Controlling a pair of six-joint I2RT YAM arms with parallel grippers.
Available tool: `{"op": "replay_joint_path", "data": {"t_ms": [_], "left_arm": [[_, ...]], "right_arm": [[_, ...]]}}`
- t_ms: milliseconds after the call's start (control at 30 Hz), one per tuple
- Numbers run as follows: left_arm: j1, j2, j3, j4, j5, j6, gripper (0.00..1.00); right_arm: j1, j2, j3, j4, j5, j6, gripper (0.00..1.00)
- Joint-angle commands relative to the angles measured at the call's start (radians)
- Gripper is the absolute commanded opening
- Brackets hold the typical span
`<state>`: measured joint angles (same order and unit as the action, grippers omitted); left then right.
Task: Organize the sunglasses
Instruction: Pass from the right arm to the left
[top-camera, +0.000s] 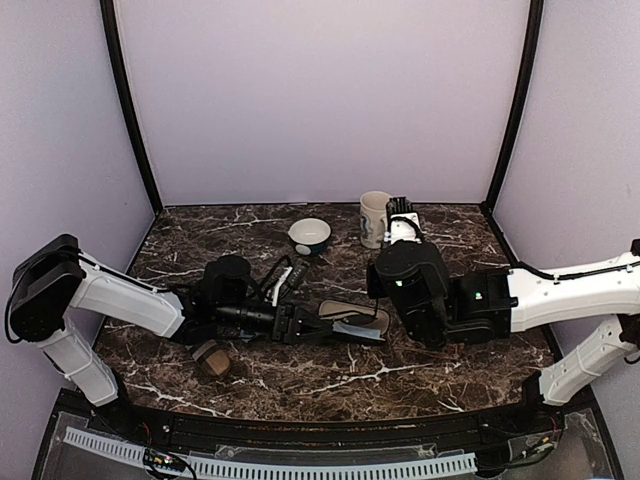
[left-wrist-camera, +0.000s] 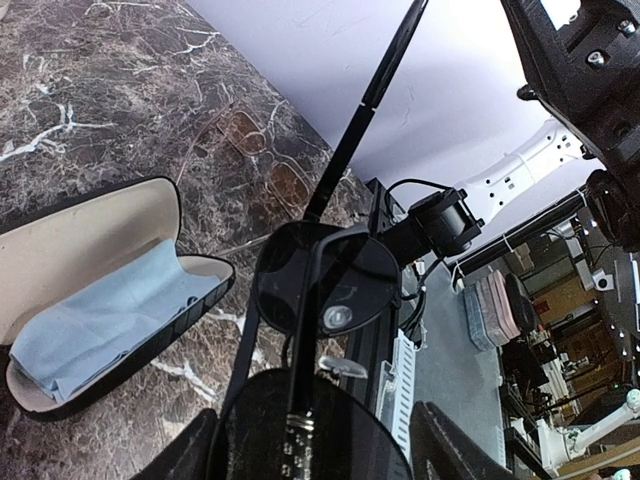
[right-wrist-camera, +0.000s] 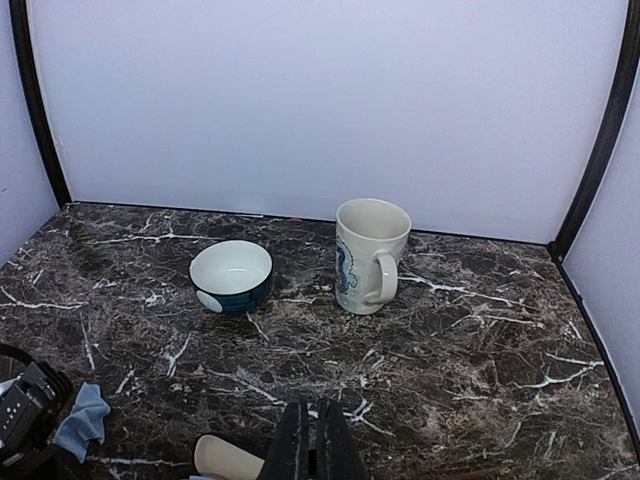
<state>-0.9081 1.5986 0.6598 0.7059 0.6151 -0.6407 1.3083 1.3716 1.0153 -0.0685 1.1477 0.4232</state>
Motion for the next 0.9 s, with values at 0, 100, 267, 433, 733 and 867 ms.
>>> {"op": "replay_joint_path", "data": {"t_ms": [0, 100, 267, 433, 733, 867], "left_arm": [[-0.005, -0.020, 0.010, 0.001, -0.003, 0.018, 0.62], [-0.005, -0.020, 0.011, -0.001, -0.003, 0.020, 0.58], [-0.005, -0.020, 0.011, -0.004, -0.008, 0.024, 0.52], [-0.005, -0.026, 0.008, -0.005, -0.010, 0.029, 0.47], [-0.005, -0.062, -0.031, 0.035, -0.067, 0.027, 0.66], [-0.005, -0.067, -0.025, 0.023, -0.069, 0.025, 0.68]], "right_arm": [[-0.007, 0.004, 0.031, 0.012, 0.002, 0.015, 0.00], [-0.007, 0.006, 0.031, 0.009, -0.001, 0.018, 0.00], [-0.007, 0.006, 0.030, 0.003, -0.004, 0.022, 0.00], [-0.007, 0.007, 0.029, -0.005, -0.007, 0.030, 0.00], [-0.007, 0.004, 0.041, -0.065, -0.006, 0.096, 0.00], [-0.007, 0.006, 0.047, -0.095, 0.000, 0.141, 0.00]]}}
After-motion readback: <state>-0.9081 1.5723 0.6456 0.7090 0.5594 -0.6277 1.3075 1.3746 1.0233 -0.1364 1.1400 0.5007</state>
